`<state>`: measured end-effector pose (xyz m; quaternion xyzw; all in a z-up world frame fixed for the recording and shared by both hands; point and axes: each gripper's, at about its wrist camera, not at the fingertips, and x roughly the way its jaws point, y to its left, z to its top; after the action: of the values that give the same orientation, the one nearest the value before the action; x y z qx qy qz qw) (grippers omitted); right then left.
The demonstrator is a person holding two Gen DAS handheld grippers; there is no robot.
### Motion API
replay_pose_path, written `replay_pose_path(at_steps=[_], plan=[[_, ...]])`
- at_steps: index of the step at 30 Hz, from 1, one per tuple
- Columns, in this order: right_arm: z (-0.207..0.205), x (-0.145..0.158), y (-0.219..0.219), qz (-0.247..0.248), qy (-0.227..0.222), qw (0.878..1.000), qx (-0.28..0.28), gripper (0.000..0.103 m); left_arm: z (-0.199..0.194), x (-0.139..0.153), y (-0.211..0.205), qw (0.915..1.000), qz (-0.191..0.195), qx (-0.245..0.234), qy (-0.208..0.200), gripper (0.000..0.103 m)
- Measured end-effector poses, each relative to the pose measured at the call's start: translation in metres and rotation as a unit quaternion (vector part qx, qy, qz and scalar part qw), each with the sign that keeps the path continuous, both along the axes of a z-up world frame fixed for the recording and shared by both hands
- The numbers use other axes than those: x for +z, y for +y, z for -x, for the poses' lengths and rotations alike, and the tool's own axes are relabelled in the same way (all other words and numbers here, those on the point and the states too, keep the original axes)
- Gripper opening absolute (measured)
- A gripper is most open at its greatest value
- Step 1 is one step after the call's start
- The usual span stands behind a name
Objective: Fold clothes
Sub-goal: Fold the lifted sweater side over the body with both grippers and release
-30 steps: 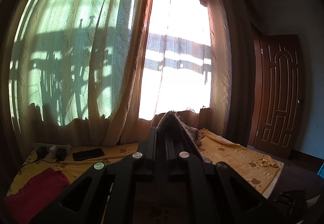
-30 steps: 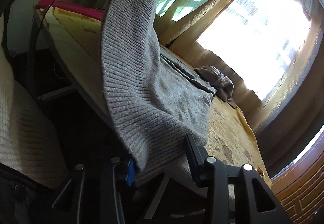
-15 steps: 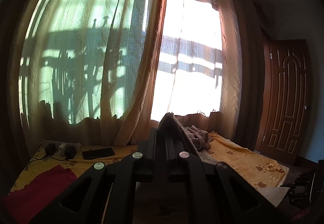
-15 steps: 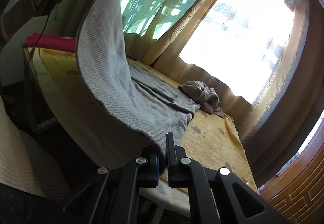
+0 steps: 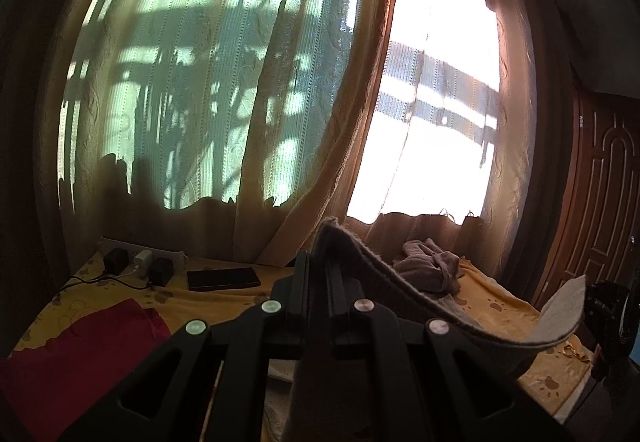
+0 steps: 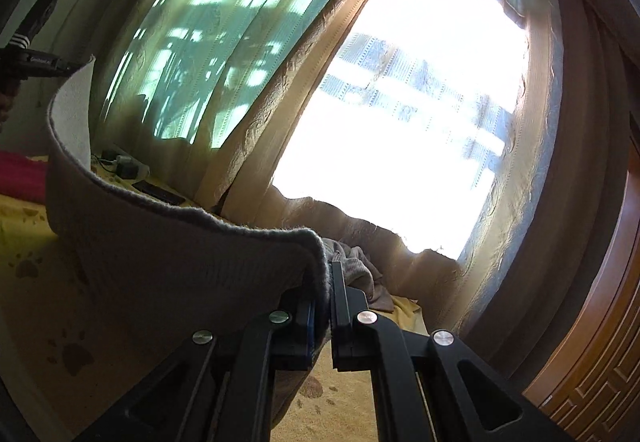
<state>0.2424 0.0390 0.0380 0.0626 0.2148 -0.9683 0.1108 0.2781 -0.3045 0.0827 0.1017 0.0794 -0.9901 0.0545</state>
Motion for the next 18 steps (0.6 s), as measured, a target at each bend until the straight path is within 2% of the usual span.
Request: replay_pose_path(at_steps=[4,10,14,18], plan=[[0.069,0.007,-0.009,-0.004,-0.022,1.000,-0.014,0.006,0.046,-0.008,-0.018,0.9996,-0.005,0.021,-0.020,0.008],[0.189,-0.012,-0.021,-0.013,-0.086,0.995,-0.039,0.006,0.138,-0.029,-0.046,0.9955,0.003,0.055,-0.078,0.008],[0.265,-0.040,-0.028,-0.017,-0.138,0.988,-0.059,0.006,0.190,-0.068,-0.065,0.9872,0.004,0.069,-0.143,0.008],[0.315,-0.080,-0.043,-0.039,-0.200,0.977,-0.062,0.006,0.242,-0.108,-0.083,0.9744,0.005,0.084,-0.209,0.008]])
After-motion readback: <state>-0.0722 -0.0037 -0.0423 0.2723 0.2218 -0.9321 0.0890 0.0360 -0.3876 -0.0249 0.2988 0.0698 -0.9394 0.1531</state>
